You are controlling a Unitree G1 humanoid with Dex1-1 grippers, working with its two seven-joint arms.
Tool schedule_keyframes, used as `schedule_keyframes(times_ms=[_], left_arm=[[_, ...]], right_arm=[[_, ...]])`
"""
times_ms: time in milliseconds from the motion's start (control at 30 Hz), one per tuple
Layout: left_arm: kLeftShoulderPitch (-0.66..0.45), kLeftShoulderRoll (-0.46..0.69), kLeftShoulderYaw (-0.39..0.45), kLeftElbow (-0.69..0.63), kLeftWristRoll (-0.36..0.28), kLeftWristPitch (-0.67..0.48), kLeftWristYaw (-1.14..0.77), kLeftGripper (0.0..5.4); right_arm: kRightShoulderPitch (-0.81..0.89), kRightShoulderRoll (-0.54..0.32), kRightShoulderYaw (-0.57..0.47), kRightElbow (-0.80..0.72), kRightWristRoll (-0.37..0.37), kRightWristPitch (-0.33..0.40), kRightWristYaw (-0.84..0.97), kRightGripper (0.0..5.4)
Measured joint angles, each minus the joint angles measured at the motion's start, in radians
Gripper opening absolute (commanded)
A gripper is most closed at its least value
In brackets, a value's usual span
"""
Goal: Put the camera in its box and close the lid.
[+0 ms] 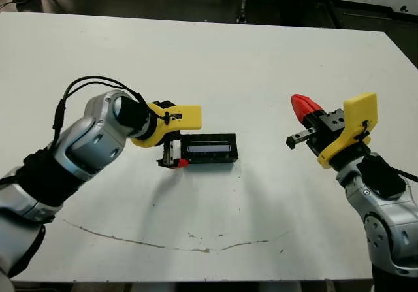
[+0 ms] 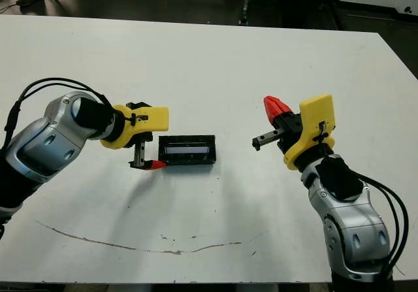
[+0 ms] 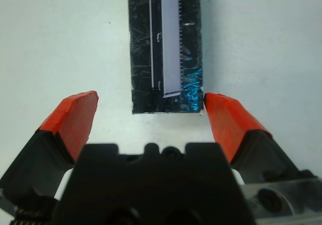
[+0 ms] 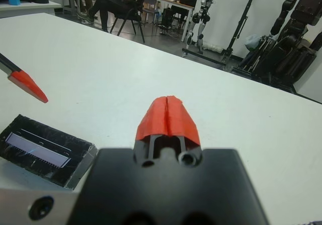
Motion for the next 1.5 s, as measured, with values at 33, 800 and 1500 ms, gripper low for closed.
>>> schedule_keyframes(times_ms=[33, 800, 1500], left_arm=[[0.0, -0.002, -0.002, 0.004, 0.005, -0.003, 0.0, 5.39], [0.018, -0.011, -0.014, 0.042, 0.036, -0.067, -0.019, 5.39], [0.093, -0.079, 0.084, 0.02, -0.044, 0.111, 0.028, 4.4]], right_arm=[[0.0, 0.0, 0.0, 0.0, 0.0, 0.0, 0.0, 0.0], [0.0, 0.0, 0.0, 0.0, 0.0, 0.0, 0.0, 0.0], [0.0, 0.0, 0.003, 0.0, 0.0, 0.0, 0.0, 0.0]])
